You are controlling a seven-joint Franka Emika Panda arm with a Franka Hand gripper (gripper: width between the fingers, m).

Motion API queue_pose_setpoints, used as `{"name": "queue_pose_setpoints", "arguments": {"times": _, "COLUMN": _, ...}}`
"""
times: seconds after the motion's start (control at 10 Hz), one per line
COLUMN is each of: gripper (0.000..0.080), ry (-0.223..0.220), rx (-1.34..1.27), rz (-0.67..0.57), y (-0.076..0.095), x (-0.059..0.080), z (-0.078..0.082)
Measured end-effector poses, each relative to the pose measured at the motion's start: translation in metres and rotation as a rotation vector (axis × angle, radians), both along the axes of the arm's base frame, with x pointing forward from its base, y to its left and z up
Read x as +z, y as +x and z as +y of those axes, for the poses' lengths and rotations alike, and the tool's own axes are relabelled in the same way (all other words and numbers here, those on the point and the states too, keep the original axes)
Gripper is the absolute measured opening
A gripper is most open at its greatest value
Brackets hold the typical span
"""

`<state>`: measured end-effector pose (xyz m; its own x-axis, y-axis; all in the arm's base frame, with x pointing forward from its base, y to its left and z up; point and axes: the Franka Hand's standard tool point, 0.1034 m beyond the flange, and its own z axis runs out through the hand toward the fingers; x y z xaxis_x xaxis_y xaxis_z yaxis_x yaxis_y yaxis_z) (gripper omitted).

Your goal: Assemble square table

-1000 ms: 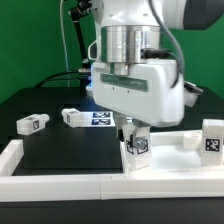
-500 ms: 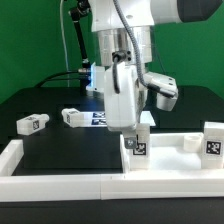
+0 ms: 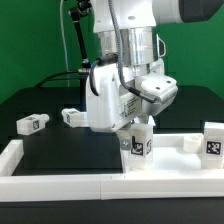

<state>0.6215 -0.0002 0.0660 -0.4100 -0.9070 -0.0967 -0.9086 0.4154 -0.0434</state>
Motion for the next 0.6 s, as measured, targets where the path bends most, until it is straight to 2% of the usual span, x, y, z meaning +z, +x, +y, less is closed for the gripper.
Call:
{"name": "queue_pose_setpoints", "arguments": {"times": 0.1, "gripper": 0.0486, "ry": -0.038, "rx": 0.163, "rz": 0.001, "y": 0.0, "x": 0.003, "z": 0.01}}
{"name": "queue_pose_setpoints", "arguments": {"times": 0.2, "gripper": 0.0613, "ry": -0.084, "rx": 0.383, "rz": -0.002, "y": 0.002, "x": 0.008, "z": 0.016}}
{"name": "queue_pose_setpoints", "arguments": {"times": 0.3, "gripper": 0.0638, "ry": -0.107, "rx": 0.522, "rz": -0.007, "y": 0.004, "x": 0.01, "z": 0.023}}
{"name": "queue_pose_setpoints", "arguments": {"times": 0.6, "gripper": 0.0647, "ry": -0.122, "rx": 0.745, "rz": -0.014, "y": 0.003, "x": 0.009, "z": 0.021}}
